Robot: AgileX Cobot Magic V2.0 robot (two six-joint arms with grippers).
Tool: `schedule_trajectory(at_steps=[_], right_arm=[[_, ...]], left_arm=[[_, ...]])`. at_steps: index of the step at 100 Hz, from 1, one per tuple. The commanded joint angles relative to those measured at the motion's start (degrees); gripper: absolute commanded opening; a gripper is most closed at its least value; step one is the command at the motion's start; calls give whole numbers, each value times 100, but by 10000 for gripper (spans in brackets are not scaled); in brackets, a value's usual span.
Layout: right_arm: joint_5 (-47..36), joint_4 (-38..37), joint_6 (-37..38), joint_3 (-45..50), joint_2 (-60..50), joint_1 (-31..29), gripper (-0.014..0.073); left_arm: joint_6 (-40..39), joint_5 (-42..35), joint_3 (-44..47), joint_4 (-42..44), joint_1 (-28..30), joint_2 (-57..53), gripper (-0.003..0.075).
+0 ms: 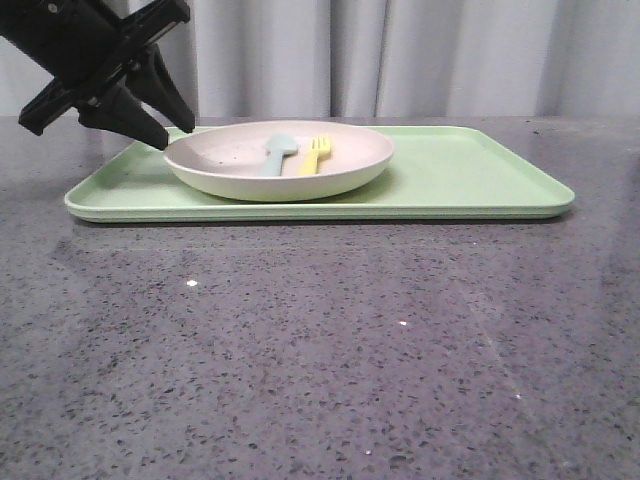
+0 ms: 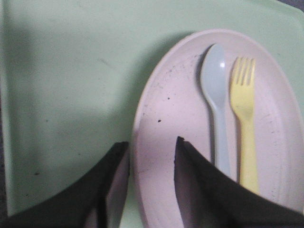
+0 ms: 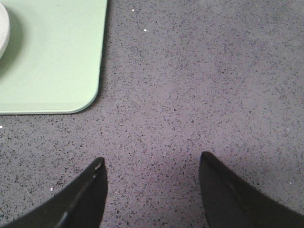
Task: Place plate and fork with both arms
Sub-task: 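Lower the plate onto the green tray and open the left gripper, then raise the left gripper away from the plate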
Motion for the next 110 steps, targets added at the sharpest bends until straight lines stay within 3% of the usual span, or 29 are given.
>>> schedule_trajectory(at_steps=[1, 35, 56, 110], right_arm=[[-302, -30, -20, -206, 7, 13, 433], [-508, -30, -20, -206, 7, 13, 433], [-360, 57, -20, -219, 196, 223, 433], [-91, 61, -20, -1608, 1746, 1253, 433]], left_arm=[[-69, -153, -203, -272, -43, -291, 309], [-69, -274, -203, -243, -21, -492, 303], [-69, -361, -128, 615, -21, -1186, 302], [-69, -1005, 1626, 1641, -21, -4000, 302]])
